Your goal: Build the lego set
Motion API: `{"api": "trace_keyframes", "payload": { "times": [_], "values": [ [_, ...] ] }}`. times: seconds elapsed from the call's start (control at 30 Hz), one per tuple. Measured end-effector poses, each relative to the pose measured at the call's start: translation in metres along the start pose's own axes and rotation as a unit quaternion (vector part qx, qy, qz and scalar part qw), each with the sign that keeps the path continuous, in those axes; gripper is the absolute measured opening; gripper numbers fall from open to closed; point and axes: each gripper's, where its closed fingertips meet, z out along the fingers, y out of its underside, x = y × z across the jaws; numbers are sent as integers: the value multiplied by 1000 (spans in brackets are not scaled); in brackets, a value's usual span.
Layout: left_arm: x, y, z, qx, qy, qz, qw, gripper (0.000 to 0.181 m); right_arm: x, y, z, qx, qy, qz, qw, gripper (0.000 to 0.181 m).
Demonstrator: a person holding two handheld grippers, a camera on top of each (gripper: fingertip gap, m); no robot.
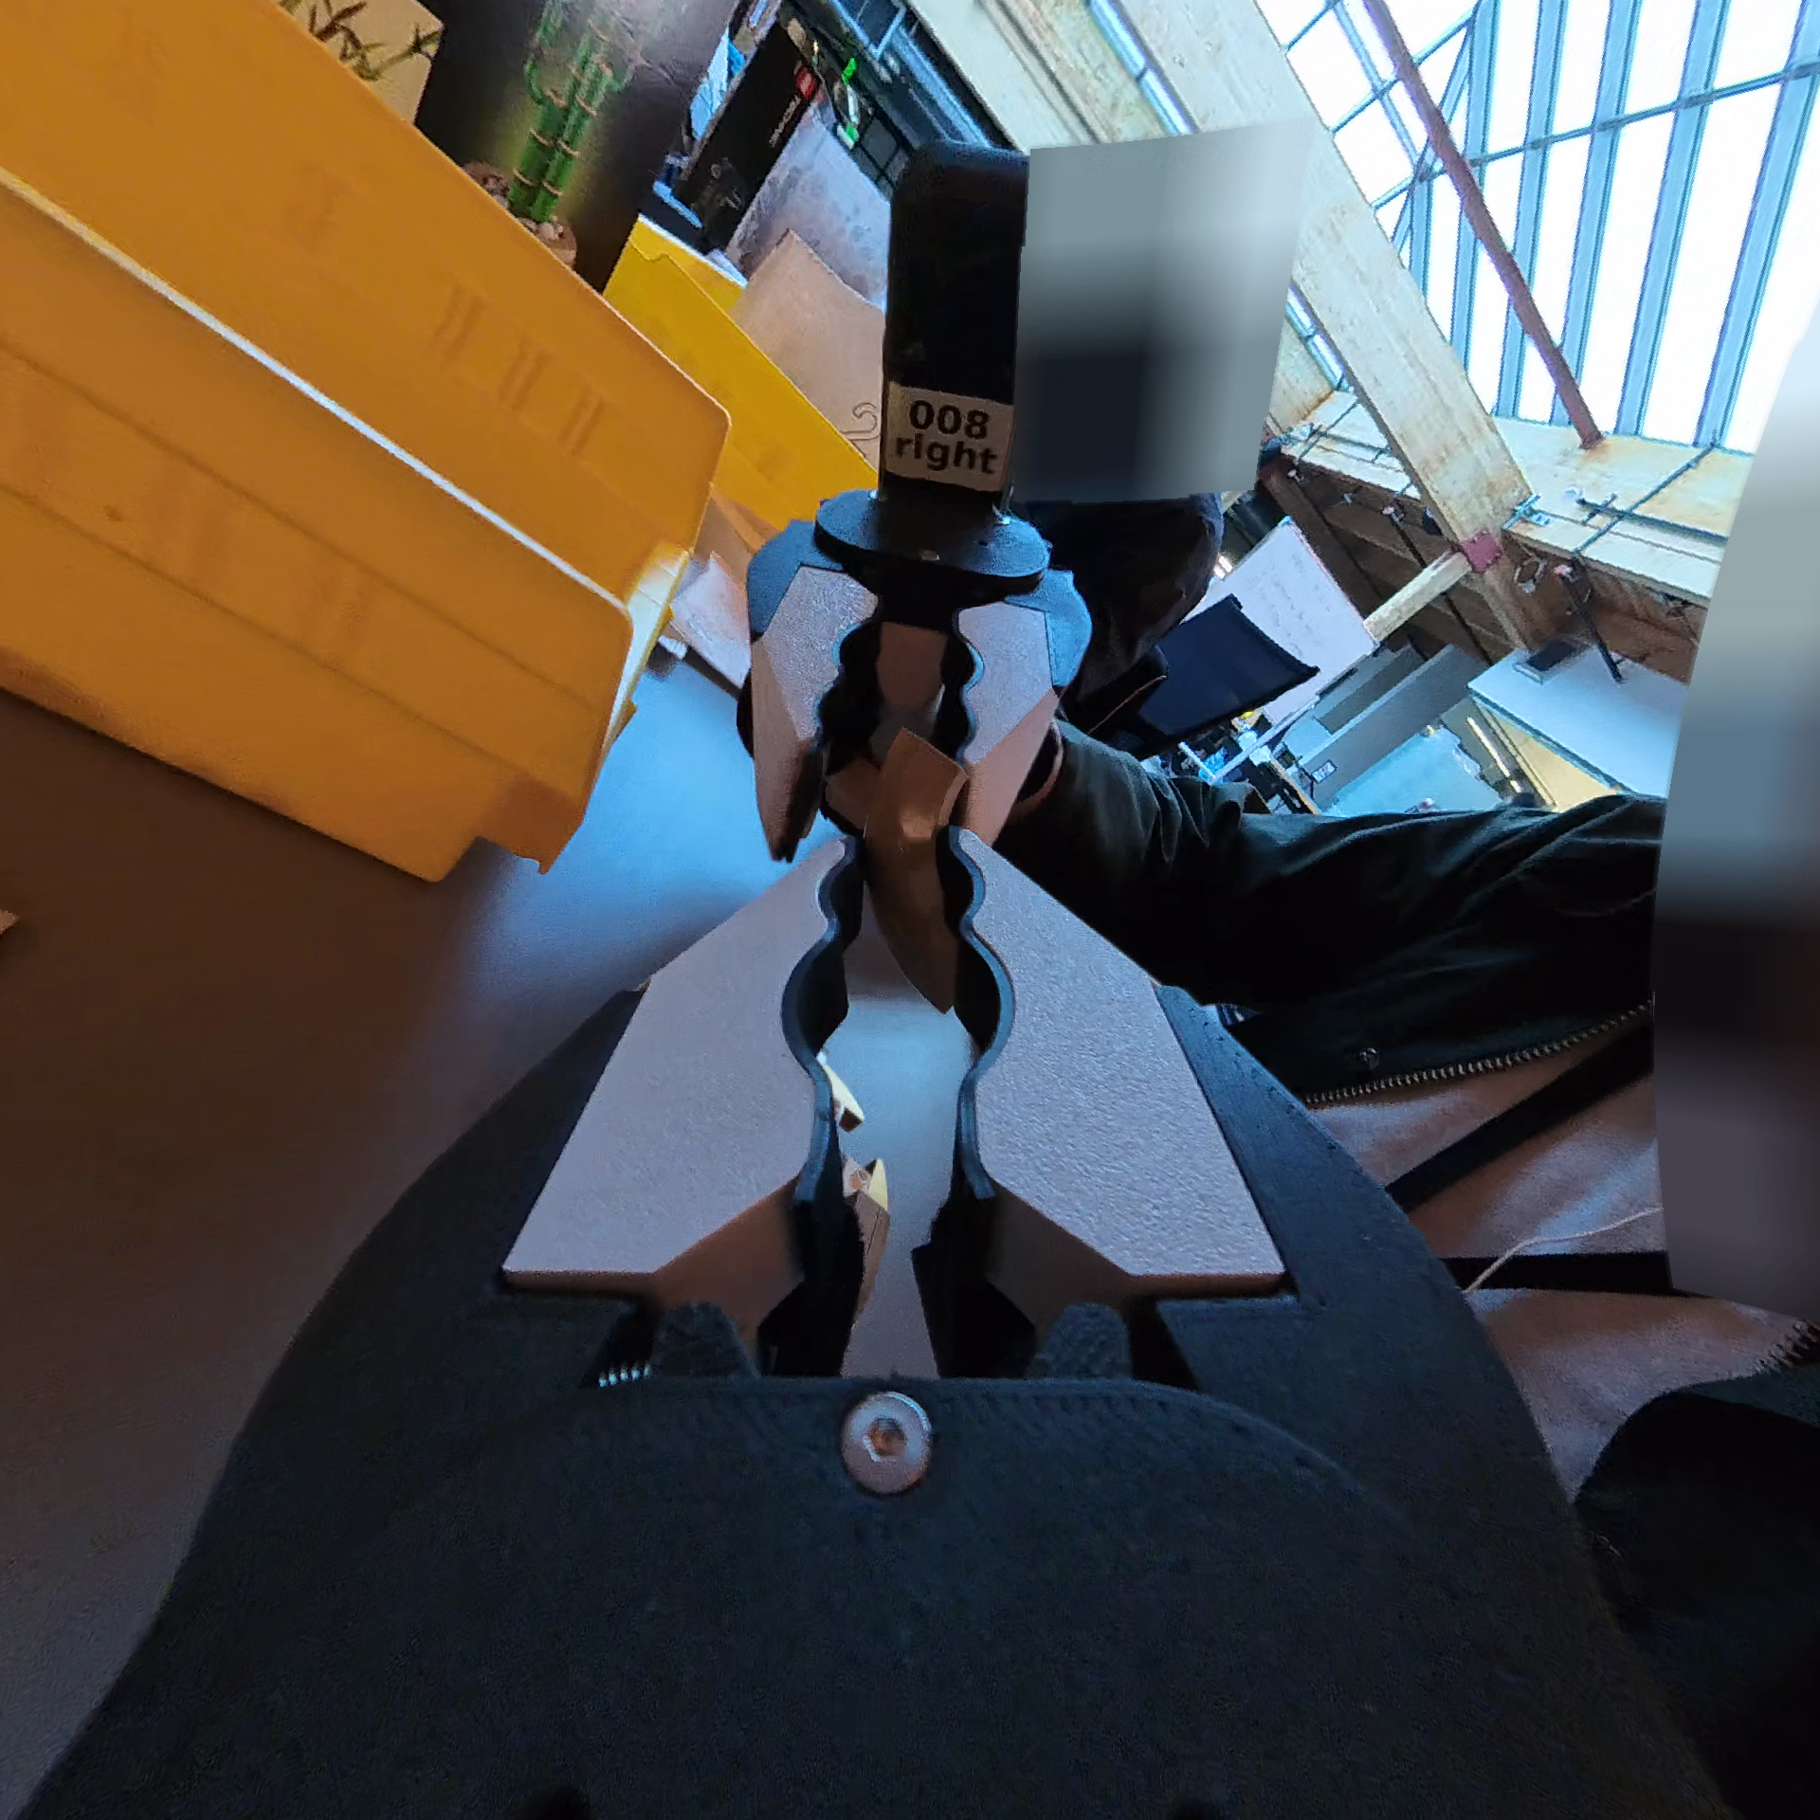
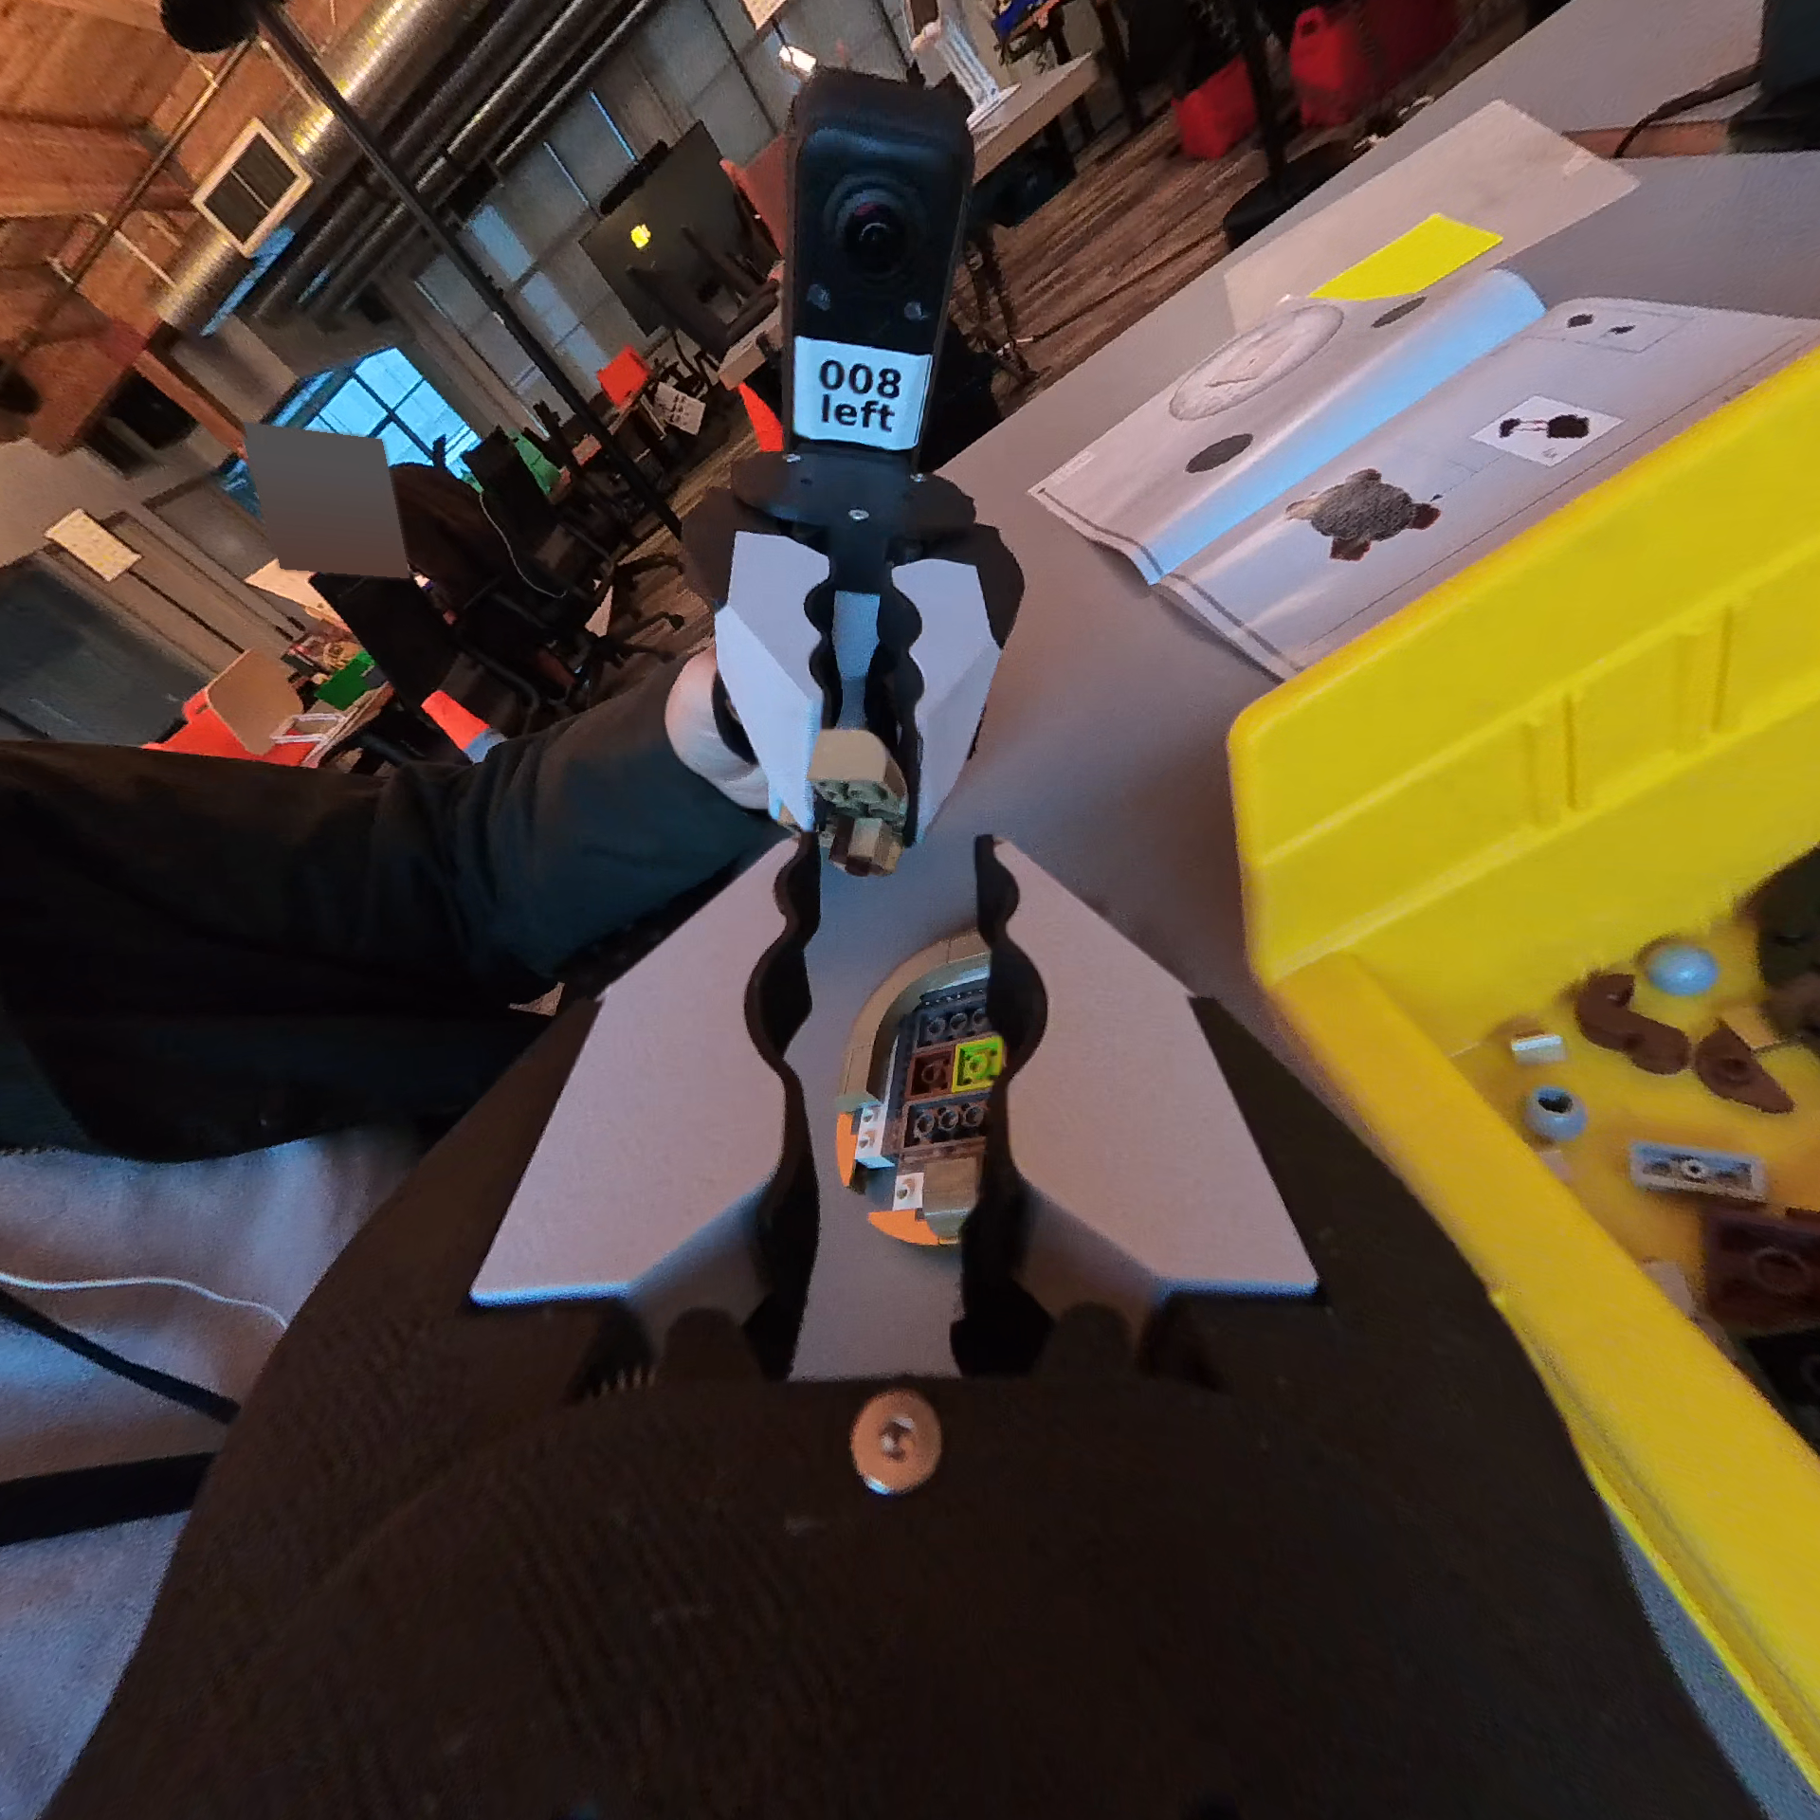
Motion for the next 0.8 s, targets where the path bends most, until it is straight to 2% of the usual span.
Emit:
{"api": "trace_keyframes", "payload": {
  "times": [0.03,0.07,0.27,0.33,0.5,0.8],
  "values": [
    [-1,0,0,2,-1,-1,1000,14,1,0,0,1,2,1,1000,26],
    [-2,0,0,0,-4,0,1000,14,-4,0,0,-3,-11,0,1000,15],
    [-2,-1,3,1,-25,19,1000,14,-5,1,3,-2,-24,35,999,24],
    [-3,-3,3,11,-30,27,999,14,-4,1,4,3,-18,35,999,22],
    [4,-5,2,22,11,-8,1000,14,-8,-1,3,3,-22,11,1000,16],
    [1,-4,2,16,9,-13,1000,14,-7,2,2,-14,-24,27,999,11]
  ]
}}
